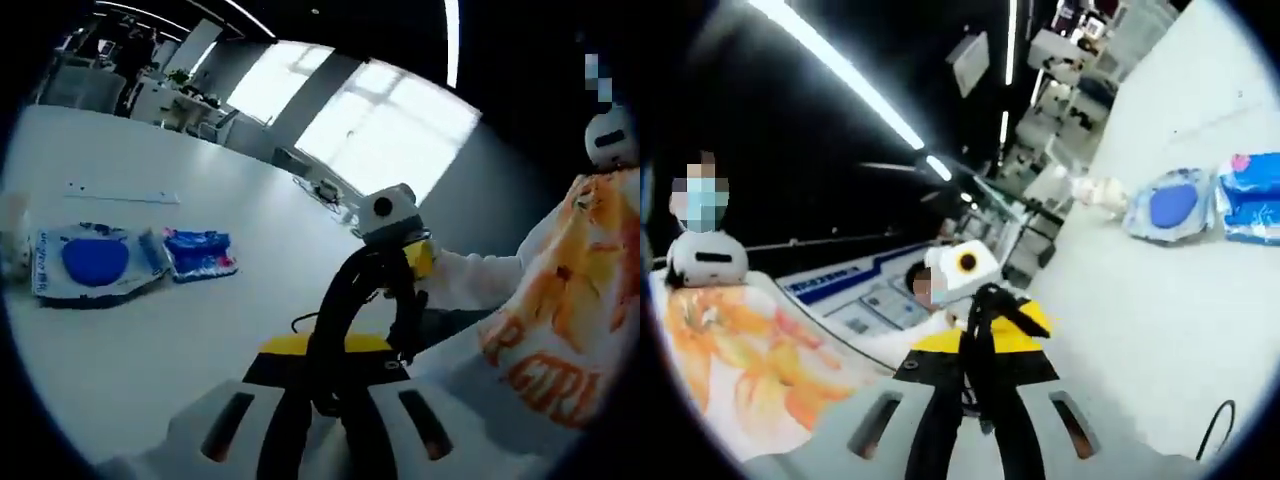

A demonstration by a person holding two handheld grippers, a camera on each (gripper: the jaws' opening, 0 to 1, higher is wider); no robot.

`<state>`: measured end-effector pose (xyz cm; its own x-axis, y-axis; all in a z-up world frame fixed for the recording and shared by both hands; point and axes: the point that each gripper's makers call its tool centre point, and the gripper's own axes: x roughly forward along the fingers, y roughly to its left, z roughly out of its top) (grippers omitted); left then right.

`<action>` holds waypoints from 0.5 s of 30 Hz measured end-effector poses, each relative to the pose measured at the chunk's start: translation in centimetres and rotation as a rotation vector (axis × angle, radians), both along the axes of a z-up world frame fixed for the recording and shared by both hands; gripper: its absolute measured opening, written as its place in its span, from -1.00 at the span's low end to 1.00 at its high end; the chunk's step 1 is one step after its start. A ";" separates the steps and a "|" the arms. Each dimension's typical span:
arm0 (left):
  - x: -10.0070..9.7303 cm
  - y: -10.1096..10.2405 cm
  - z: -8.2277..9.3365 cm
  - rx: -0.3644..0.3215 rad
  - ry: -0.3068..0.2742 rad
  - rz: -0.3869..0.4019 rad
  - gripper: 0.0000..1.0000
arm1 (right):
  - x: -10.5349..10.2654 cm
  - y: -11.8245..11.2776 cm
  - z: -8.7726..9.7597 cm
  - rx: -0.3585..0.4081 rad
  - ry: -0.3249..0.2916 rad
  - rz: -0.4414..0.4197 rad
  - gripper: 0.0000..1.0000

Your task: Arrange the tabletop items into an orderly group along one side of the table until the central work area is clear of visible clutter.

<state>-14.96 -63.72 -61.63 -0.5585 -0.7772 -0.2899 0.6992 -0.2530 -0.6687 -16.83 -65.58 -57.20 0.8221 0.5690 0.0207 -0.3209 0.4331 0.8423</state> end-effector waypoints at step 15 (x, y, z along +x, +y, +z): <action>2.4 -2.3 -2.2 0.094 0.176 0.294 -0.97 | -1.4 -2.8 -6.2 -0.056 0.188 -0.300 -0.10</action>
